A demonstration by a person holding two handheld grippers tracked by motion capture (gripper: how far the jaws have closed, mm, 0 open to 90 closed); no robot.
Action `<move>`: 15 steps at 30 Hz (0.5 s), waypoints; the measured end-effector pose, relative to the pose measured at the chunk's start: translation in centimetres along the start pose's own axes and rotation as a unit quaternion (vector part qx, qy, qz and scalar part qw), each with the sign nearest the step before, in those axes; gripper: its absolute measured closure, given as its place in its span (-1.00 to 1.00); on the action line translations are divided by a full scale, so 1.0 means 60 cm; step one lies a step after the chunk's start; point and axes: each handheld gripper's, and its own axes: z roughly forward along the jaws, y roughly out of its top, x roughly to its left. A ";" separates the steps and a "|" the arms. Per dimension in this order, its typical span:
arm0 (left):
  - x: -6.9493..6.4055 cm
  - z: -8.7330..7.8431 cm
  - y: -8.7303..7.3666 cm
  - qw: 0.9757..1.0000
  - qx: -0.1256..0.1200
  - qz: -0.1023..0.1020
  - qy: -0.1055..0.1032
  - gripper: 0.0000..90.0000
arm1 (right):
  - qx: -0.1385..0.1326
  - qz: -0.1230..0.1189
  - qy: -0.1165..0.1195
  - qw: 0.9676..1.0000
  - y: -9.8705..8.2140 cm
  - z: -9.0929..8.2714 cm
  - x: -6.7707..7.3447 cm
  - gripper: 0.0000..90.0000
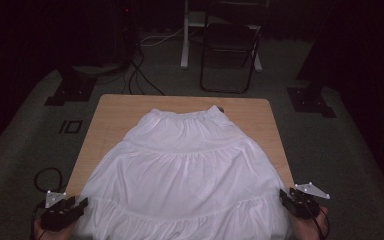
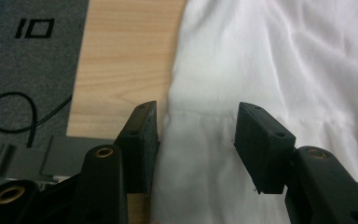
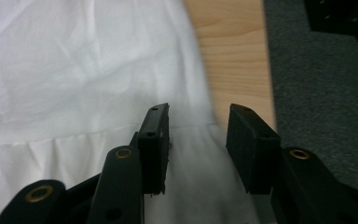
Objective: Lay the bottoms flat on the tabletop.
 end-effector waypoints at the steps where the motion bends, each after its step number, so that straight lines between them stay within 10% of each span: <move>1: -0.001 0.001 -0.001 1.000 0.008 0.003 0.004 0.09 | 0.003 -0.004 0.002 1.000 0.000 0.003 0.003 0.27; 10: -0.004 0.006 -0.001 1.000 0.008 0.014 0.018 0.11 | 0.034 -0.006 0.020 0.999 -0.006 0.021 0.010 0.12; 15: -0.001 0.004 0.002 1.000 0.013 0.005 0.026 0.65 | 0.038 0.000 0.029 0.999 -0.005 0.020 0.004 0.33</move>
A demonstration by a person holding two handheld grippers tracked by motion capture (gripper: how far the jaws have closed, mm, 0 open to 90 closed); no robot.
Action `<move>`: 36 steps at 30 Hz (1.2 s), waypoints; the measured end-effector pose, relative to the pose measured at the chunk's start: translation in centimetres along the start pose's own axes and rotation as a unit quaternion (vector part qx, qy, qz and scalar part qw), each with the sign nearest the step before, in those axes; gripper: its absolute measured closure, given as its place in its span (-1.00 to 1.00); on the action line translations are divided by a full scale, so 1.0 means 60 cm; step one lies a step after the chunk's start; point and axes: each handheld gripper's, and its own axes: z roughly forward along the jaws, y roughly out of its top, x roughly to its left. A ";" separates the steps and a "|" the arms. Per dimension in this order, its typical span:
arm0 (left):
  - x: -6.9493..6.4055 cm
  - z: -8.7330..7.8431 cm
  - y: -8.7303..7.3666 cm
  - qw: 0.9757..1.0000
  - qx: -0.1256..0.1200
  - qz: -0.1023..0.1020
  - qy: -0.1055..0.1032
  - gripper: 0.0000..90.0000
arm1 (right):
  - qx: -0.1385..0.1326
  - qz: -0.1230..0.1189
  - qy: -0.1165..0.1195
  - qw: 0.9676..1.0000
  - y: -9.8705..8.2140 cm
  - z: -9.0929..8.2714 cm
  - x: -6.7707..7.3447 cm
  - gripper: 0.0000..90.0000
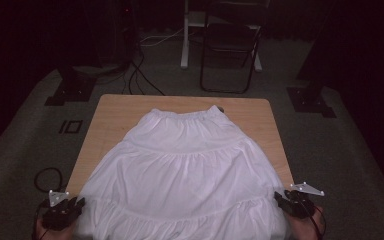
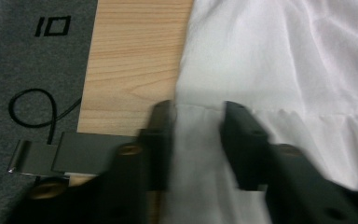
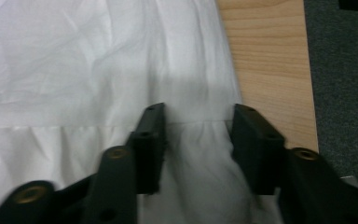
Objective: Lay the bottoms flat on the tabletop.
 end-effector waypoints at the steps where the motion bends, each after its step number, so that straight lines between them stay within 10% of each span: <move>1: 0.001 0.000 0.000 1.000 0.000 -0.006 -0.008 0.79 | 0.001 -0.003 0.002 1.000 0.001 0.000 -0.001 0.41; 8: 0.003 0.002 0.007 0.999 0.005 0.013 0.032 0.99 | -0.001 0.000 -0.001 1.000 0.004 -0.003 -0.005 0.82; 27: 0.060 0.007 0.049 0.992 -0.026 -0.025 0.120 1.00 | -0.056 0.014 -0.047 0.997 0.031 -0.038 -0.035 0.89; 32: 0.060 0.012 0.035 0.991 -0.021 -0.033 0.124 1.00 | -0.007 0.018 -0.031 0.999 0.008 -0.015 -0.035 0.56; 36: 0.052 -0.001 0.033 0.992 -0.045 -0.031 0.112 0.79 | -0.024 0.026 -0.029 0.999 -0.004 -0.026 -0.034 0.25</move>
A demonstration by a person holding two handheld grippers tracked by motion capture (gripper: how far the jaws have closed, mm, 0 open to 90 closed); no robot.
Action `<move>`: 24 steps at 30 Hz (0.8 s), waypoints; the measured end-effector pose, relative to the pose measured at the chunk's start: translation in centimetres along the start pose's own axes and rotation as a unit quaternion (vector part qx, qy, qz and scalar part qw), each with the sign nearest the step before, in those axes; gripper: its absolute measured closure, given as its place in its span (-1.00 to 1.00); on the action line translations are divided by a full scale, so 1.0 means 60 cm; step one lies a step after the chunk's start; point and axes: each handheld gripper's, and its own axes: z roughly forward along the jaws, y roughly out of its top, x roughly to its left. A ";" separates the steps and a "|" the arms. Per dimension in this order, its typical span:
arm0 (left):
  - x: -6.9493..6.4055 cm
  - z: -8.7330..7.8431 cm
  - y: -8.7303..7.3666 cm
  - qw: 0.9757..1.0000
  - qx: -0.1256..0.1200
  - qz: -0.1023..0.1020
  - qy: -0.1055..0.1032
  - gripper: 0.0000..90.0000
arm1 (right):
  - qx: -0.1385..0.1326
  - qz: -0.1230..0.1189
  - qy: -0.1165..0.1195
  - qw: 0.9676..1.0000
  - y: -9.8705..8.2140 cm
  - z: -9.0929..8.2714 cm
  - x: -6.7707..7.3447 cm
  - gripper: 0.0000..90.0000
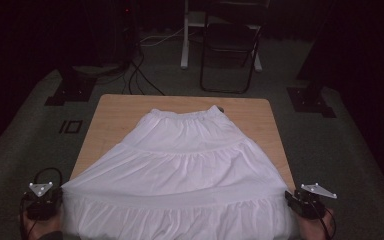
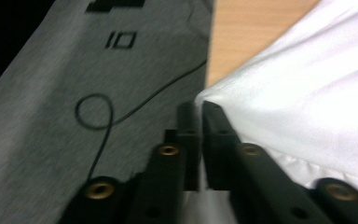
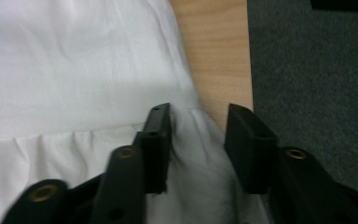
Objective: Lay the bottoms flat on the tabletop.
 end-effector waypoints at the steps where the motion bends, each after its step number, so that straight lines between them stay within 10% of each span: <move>1: -0.003 -0.006 0.000 1.000 -0.007 0.001 -0.002 0.67 | -0.007 -0.002 0.000 1.000 0.000 -0.006 0.002 0.22; 13: -0.069 -0.036 -0.014 0.996 -0.027 0.040 -0.069 0.42 | -0.052 -0.013 0.017 0.998 -0.023 -0.034 0.033 0.12; 24: -0.081 -0.036 -0.015 0.994 -0.030 0.042 -0.095 0.39 | -0.053 -0.026 0.017 0.998 -0.031 -0.023 0.042 0.11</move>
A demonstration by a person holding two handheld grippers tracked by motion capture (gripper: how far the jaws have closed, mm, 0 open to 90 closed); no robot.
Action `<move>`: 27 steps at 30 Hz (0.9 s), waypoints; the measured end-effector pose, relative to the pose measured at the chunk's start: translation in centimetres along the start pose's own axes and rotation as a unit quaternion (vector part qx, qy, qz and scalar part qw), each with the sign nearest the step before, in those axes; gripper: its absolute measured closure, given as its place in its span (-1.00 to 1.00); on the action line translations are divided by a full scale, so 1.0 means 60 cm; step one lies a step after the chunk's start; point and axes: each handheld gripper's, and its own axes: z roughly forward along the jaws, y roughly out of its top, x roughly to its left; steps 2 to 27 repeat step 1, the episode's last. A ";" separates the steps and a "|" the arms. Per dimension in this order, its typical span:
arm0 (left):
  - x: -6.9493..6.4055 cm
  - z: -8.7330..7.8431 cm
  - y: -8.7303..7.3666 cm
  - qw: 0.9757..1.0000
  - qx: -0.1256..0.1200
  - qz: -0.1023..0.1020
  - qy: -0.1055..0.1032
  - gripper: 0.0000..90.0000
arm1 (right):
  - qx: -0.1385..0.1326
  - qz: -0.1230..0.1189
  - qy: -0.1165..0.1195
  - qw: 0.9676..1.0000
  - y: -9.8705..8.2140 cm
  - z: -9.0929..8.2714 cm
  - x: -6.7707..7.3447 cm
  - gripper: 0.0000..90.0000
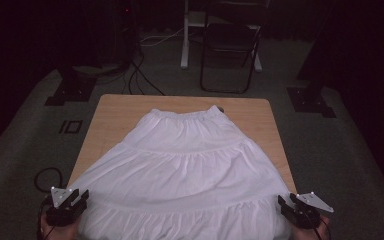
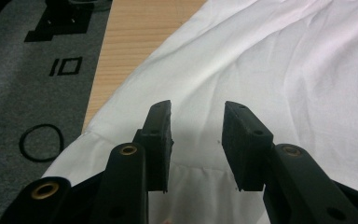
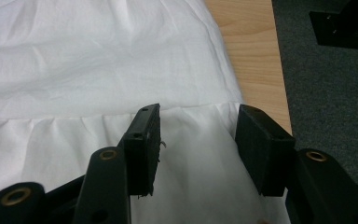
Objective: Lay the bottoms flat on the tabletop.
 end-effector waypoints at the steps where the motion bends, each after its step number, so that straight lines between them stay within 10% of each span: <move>1: 0.000 0.001 0.000 1.000 0.000 -0.002 0.000 0.39 | -0.001 0.000 0.000 1.000 0.000 0.000 -0.001 0.11; 27: 0.000 0.001 0.000 1.000 0.000 -0.002 0.000 0.39 | -0.001 0.000 0.000 1.000 0.000 0.000 -0.001 0.11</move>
